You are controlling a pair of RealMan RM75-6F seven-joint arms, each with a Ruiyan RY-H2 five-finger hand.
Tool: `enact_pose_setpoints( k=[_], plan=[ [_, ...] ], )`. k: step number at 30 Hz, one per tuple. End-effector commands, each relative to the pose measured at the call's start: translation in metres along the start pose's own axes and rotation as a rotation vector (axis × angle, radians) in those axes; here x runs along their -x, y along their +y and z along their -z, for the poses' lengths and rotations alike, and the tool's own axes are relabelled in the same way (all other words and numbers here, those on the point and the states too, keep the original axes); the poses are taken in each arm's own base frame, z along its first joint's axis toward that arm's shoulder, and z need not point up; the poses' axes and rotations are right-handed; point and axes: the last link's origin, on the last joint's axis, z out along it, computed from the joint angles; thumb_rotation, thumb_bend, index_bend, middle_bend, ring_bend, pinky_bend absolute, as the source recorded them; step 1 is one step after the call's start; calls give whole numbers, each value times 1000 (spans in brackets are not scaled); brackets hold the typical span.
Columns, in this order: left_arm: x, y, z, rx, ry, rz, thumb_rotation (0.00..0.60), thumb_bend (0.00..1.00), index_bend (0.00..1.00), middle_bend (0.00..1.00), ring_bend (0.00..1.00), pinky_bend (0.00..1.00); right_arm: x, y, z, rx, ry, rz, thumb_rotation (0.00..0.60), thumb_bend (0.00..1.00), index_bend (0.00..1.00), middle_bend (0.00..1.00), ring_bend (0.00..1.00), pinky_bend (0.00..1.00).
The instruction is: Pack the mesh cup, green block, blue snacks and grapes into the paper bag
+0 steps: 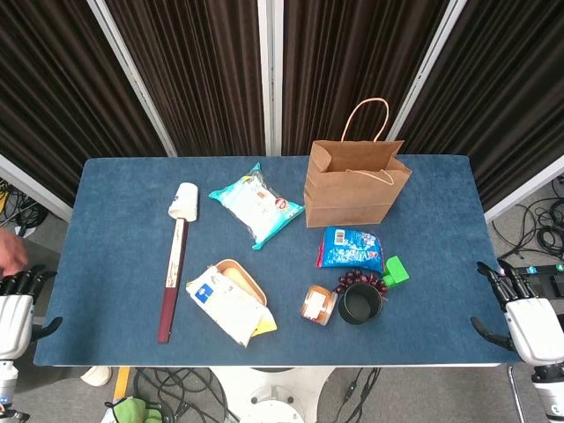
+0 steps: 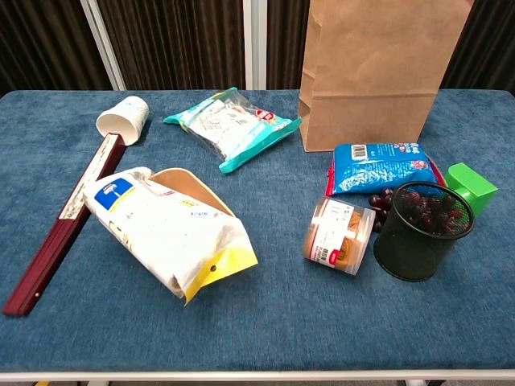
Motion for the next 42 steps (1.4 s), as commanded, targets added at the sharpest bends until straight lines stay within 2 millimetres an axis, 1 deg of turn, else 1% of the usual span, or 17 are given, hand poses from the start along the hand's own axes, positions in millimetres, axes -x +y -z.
enact_pose_setpoints(
  k=[1,11,14,17,20,25,30,34,38,42],
  plan=[
    [0,0,0,0,-1,-2,600,50,311,298,258,239,0,0,0,1,-1,1,600,146,6,188,32,173],
    [0,0,-1,-5,-4,-2,600,50,311,298,258,239,1,-3,1,-15,-5,-3,600,146,6,188,31,173],
    [0,-1,0,-5,-2,-1,600,51,311,298,258,239,2,-7,0,-40,-20,-4,600,146,6,188,32,173],
    [0,-1,0,-5,-4,0,600,51,311,298,258,239,3,-17,-5,-87,-58,-17,600,134,3,185,32,173],
    [1,0,-1,-2,-8,3,600,50,311,298,258,239,8,-31,-15,-150,-130,-22,600,101,0,168,31,173],
    [2,1,0,5,-8,6,600,50,311,298,258,238,21,-66,-43,-261,-289,14,600,45,0,104,1,158],
    [3,-2,-1,-1,-14,10,600,51,310,298,258,239,42,-96,-75,-337,-392,74,600,42,0,57,0,80],
    [4,-4,-1,-3,-17,11,600,50,311,298,258,239,60,-112,-90,-366,-453,100,600,42,0,45,0,60],
    [6,-5,-1,-4,-21,15,600,50,311,298,258,238,73,-121,-103,-377,-481,127,600,45,0,43,0,60],
    [9,-5,-2,-3,-27,19,600,50,310,298,258,239,86,-130,-114,-385,-507,139,600,80,0,50,0,60]
  ],
)
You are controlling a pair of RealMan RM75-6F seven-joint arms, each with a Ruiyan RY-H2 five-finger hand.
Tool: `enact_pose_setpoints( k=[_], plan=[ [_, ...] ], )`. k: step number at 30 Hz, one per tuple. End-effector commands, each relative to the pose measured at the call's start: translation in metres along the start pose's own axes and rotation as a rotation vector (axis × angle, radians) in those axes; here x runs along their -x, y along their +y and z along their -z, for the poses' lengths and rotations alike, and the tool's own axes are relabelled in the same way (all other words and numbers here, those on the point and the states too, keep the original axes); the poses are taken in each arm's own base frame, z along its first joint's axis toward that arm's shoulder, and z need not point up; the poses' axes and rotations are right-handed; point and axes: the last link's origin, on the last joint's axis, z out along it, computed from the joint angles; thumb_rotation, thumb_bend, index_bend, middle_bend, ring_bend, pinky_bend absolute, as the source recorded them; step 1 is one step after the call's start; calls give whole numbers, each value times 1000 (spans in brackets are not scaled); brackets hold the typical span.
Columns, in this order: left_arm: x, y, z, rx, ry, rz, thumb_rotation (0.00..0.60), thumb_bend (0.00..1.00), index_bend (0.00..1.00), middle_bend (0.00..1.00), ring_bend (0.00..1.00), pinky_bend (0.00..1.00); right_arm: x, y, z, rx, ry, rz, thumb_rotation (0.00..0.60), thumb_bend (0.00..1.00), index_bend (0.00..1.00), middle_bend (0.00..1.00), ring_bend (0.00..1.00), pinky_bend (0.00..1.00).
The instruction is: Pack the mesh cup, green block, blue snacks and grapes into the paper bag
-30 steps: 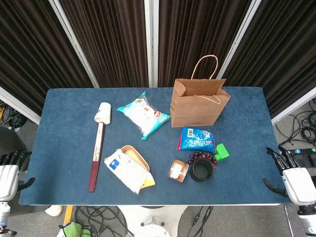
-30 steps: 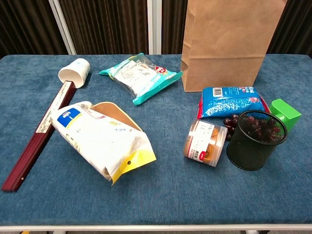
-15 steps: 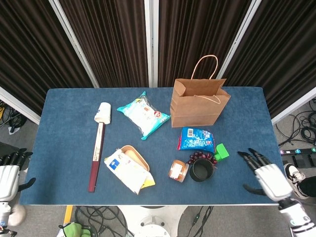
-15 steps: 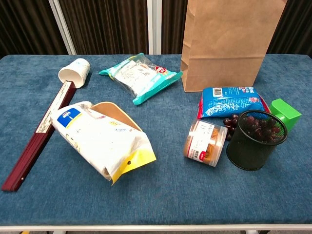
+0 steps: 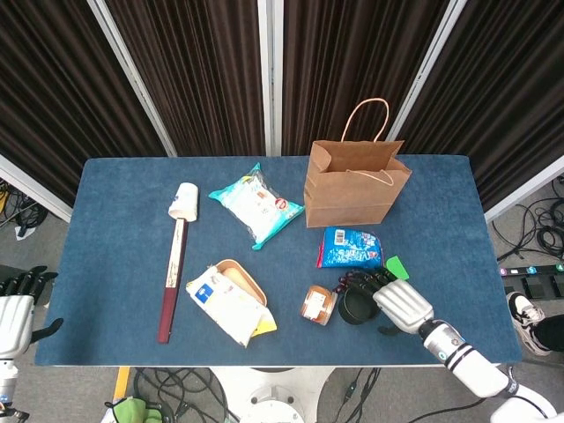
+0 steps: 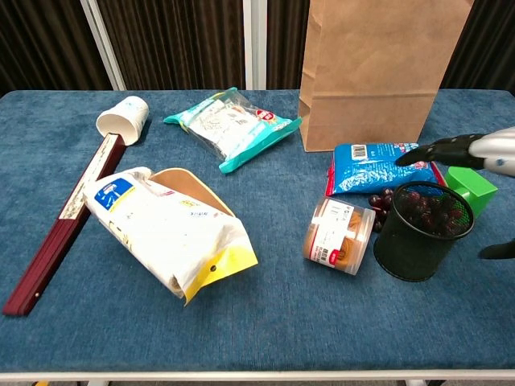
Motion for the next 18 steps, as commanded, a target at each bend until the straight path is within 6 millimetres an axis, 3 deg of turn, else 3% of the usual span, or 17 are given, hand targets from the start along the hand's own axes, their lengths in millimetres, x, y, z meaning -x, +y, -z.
enact_pose_setpoints(
  k=[1,4,6,11,14,18],
  plan=[
    [1,0,0,1,-3,2,600,50,310,298,258,239,2,-5,-17,-13,-14,6,600,91,0,56,0,60],
    [1,-1,0,-2,-3,3,600,50,311,298,258,239,2,-9,-27,-23,-11,6,600,128,0,89,0,63],
    [1,-2,0,-5,-3,2,600,51,311,298,258,239,3,-11,-32,-32,-8,16,600,170,12,161,12,116],
    [1,-4,1,-11,-4,2,600,51,310,298,258,239,1,-14,-34,-49,44,50,600,264,292,464,284,465],
    [1,-4,1,-10,-7,3,600,51,311,298,258,239,-6,-14,-27,-53,88,40,600,272,346,473,293,481],
    [-1,-3,-1,-7,1,2,600,50,311,298,258,238,-41,-16,-6,-84,247,-1,600,272,359,473,293,482]
  ],
)
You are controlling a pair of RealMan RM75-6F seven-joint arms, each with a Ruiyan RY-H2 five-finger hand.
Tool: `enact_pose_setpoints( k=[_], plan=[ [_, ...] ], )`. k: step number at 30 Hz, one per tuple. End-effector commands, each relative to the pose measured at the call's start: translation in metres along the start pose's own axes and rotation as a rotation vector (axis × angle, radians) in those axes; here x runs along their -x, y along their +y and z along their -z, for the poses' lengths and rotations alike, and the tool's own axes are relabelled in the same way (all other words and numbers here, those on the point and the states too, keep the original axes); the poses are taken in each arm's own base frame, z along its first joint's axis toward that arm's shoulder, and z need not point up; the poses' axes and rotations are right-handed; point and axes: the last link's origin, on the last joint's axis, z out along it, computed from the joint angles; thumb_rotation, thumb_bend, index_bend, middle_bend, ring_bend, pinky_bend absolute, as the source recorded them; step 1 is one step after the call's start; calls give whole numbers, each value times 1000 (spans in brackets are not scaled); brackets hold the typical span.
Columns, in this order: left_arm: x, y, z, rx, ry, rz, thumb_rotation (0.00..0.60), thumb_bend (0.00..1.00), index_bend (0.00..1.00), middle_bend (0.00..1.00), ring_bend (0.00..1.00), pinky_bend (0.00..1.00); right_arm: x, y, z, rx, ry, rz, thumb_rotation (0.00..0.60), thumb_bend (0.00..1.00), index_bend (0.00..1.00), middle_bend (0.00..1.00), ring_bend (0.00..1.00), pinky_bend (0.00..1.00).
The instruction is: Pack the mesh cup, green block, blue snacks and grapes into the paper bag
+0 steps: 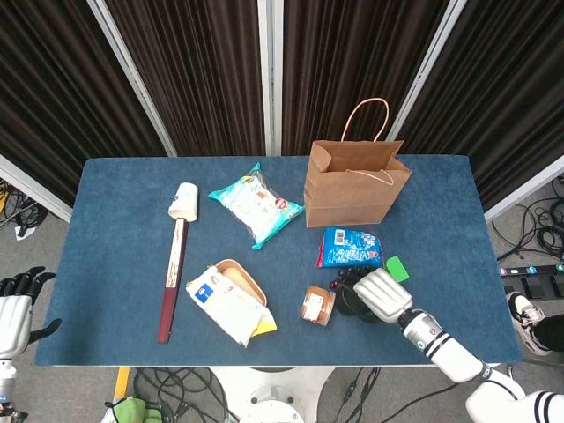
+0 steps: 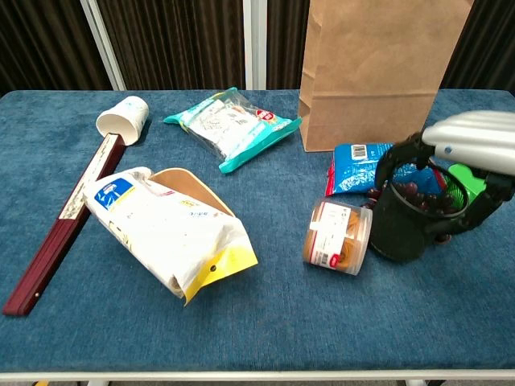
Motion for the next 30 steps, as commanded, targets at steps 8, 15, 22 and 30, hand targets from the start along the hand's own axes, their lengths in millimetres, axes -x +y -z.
enact_pose_setpoints(
  k=[8,15,22,30],
  plan=[
    [-3,3,-1,14,11,-2,600,50,311,298,258,239,-125,5,44,-71,468,-40,600,272,381,473,292,482],
    [-6,3,-1,16,16,-5,600,51,311,298,258,239,-197,17,49,-41,715,-50,600,267,381,471,289,473],
    [-7,5,-1,21,10,-5,600,50,311,298,258,239,-232,38,31,79,751,-52,600,252,382,469,287,455],
    [-6,6,0,19,-1,5,600,50,311,298,258,239,-234,71,-16,269,639,19,600,246,382,467,282,444]
  ],
)
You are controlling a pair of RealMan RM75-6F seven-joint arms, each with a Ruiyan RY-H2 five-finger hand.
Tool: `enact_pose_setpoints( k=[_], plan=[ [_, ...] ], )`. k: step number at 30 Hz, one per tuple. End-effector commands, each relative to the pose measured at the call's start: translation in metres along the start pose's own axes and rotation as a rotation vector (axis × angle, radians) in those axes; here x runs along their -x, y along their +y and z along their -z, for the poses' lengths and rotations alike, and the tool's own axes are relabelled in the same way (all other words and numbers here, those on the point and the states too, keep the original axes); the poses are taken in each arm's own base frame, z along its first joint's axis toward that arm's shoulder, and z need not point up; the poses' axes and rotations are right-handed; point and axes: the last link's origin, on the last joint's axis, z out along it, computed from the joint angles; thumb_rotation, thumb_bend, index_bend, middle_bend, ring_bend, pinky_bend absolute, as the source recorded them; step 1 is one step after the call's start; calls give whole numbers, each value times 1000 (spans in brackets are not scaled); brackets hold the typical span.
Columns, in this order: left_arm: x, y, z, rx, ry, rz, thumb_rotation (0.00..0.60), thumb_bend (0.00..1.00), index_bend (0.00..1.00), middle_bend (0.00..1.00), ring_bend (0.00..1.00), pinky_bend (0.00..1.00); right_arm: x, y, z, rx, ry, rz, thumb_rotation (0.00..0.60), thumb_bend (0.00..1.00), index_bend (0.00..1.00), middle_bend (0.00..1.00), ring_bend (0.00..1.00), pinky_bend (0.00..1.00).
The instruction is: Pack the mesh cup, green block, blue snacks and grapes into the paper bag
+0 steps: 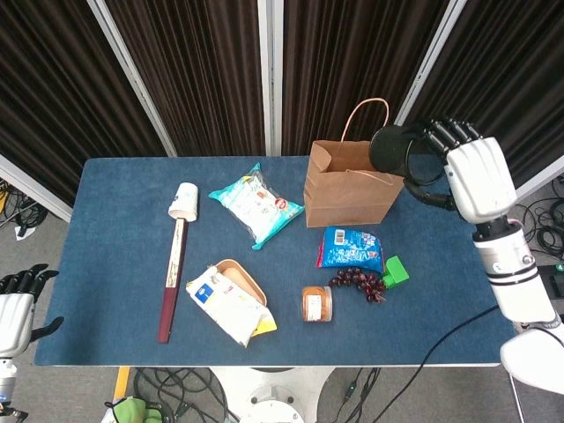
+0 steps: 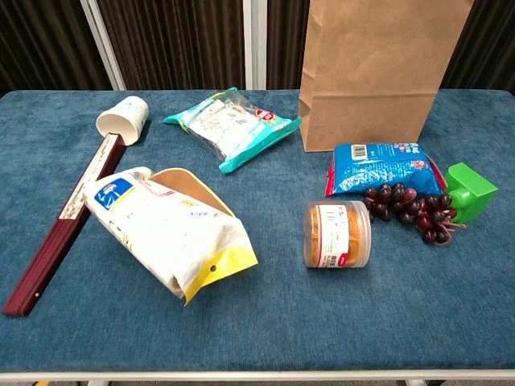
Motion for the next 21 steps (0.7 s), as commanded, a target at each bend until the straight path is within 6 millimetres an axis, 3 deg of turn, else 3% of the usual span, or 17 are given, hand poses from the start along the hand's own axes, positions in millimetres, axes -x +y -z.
enact_pose_setpoints(
  k=[1,12,21],
  plan=[
    [1,0,0,-2,-5,1,600,50,311,298,258,238,19,7,-25,58,-47,53,600,246,382,466,281,442],
    [4,-2,3,-15,-22,13,600,50,311,298,258,239,77,9,-45,98,-139,95,600,245,380,459,279,422],
    [6,-4,4,-23,-29,18,600,50,311,298,258,239,100,6,-49,88,-176,120,600,242,378,454,272,395]
  ],
)
